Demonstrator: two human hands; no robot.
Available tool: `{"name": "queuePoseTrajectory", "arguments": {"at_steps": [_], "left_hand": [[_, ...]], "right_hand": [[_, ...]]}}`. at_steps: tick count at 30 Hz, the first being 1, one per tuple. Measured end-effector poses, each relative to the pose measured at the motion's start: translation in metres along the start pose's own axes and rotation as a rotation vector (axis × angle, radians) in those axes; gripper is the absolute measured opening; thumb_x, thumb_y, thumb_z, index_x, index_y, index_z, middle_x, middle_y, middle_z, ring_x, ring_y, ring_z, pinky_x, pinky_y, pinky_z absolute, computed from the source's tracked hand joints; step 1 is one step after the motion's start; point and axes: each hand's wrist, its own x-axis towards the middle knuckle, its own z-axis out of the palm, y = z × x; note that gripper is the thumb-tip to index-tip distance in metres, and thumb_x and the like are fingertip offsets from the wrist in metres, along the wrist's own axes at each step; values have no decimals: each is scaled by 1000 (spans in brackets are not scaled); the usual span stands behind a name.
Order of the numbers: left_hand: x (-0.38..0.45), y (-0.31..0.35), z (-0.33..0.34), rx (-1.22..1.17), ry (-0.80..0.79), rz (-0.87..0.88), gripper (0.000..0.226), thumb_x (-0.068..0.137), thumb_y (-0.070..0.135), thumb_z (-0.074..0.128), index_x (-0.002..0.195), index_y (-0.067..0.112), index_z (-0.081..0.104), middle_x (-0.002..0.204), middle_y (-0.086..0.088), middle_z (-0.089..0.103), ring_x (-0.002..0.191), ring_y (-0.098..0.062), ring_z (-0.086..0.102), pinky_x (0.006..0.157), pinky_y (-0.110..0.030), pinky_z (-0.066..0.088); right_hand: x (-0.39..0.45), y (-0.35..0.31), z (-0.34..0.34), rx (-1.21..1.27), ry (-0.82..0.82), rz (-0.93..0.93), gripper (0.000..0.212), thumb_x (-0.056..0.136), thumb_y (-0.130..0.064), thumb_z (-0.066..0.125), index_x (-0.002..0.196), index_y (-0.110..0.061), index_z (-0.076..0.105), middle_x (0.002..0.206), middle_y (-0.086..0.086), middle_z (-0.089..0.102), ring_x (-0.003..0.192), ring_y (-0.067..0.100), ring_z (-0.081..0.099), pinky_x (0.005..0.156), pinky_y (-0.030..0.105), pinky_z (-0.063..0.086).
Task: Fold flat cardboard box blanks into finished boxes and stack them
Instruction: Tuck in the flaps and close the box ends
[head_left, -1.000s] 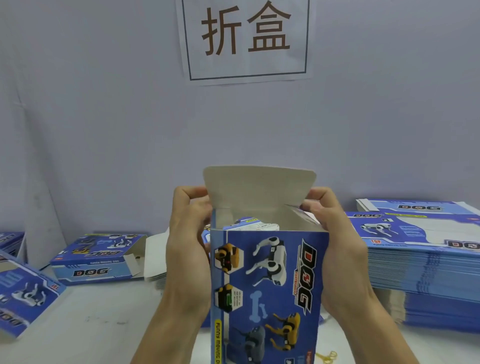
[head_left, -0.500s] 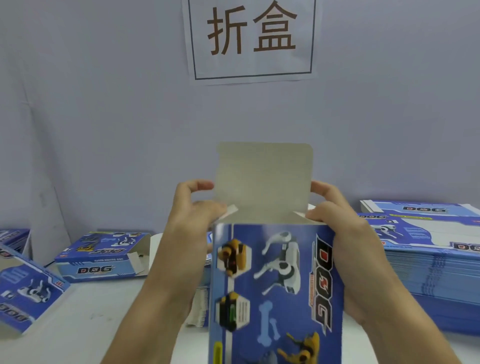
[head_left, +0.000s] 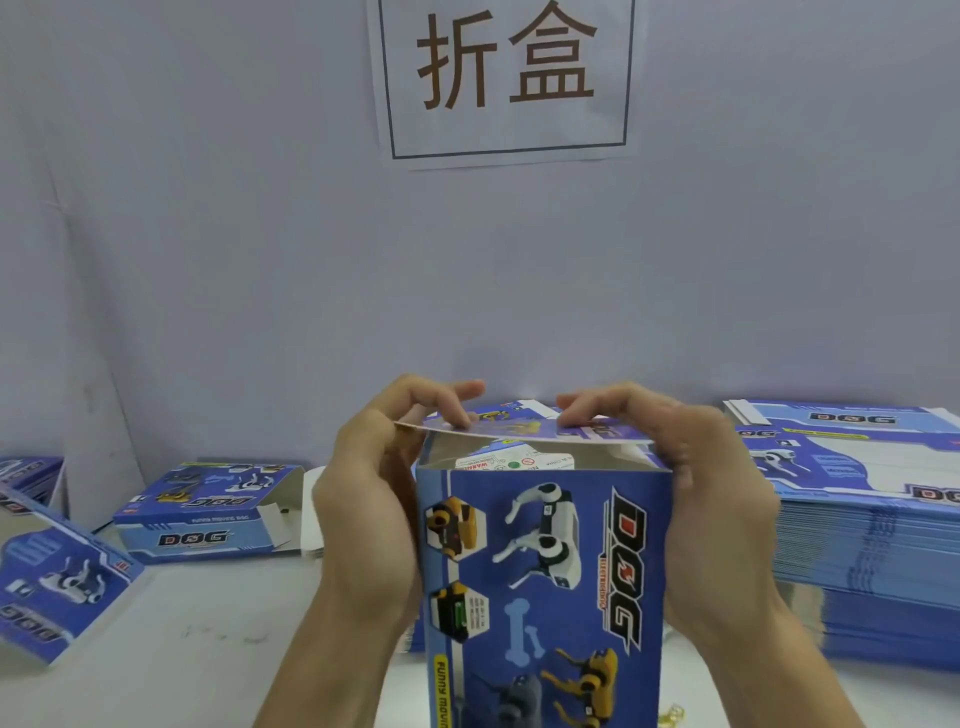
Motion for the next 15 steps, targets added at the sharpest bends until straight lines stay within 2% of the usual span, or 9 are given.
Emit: {"name": "queuePoseTrajectory", "arguments": {"at_steps": [3,5,7,9,10,12,13,14,15], "left_hand": [[2,1,-7,122,-155,-37,30,80,27,36,80,18,65,123,-4,70,116,-37,64,96,-59,47],[6,6,-10,281,-209,-47,27,77,32,43,86,30,68,111,5,71,112,-30,63,97,-50,44],[6,11,-10,436,-272,-19,28,73,49,53,98,46,65,101,7,69,101,-29,64,88,-45,50],[-1,17,-5,491,-326,2,40,77,61,55,113,45,57,100,-6,66,92,-42,64,76,-55,57],[-4,20,-3,487,-317,27,41,78,61,56,114,41,56,97,-11,63,86,-46,64,69,-53,58],[-6,22,-2,473,-266,74,33,82,59,61,106,37,60,88,-13,62,78,-43,64,60,-38,59],[-4,21,-1,447,-231,62,26,84,59,66,98,37,66,84,-10,66,76,-37,68,61,-31,58],[-2,19,-2,389,-188,5,23,82,58,69,92,38,71,82,-4,72,75,-28,72,62,-27,58],[-1,15,-4,329,-136,-64,22,76,59,68,86,40,74,80,1,76,76,-18,75,62,-24,58]], "right_hand": [[-1,-1,-3,-38,6,87,47,84,-49,44,92,-9,69,97,21,69,77,35,71,58,33,56],[1,-5,-7,-82,37,150,52,86,-60,48,93,-14,71,88,14,73,72,31,72,61,35,55],[1,-9,-13,-109,39,241,61,87,-73,48,93,-18,76,88,11,78,74,30,76,63,36,58],[0,-13,-16,-79,23,294,65,75,-79,44,85,-27,80,83,11,78,68,28,76,51,30,59],[-2,-16,-15,-69,17,299,66,65,-82,46,83,-29,81,80,11,78,64,26,76,47,26,57],[4,-19,-8,-47,-39,273,77,46,-88,59,93,-30,80,84,12,78,67,24,76,50,24,57],[7,-17,-8,-72,-98,219,74,41,-87,69,93,-36,79,88,8,79,72,21,77,56,24,58],[9,-15,-7,-90,-142,141,58,44,-83,77,87,-44,78,89,1,79,76,16,77,60,22,58],[12,-9,-10,-126,-161,74,35,57,-75,79,82,-50,76,89,-4,79,78,12,76,63,21,58]]}}
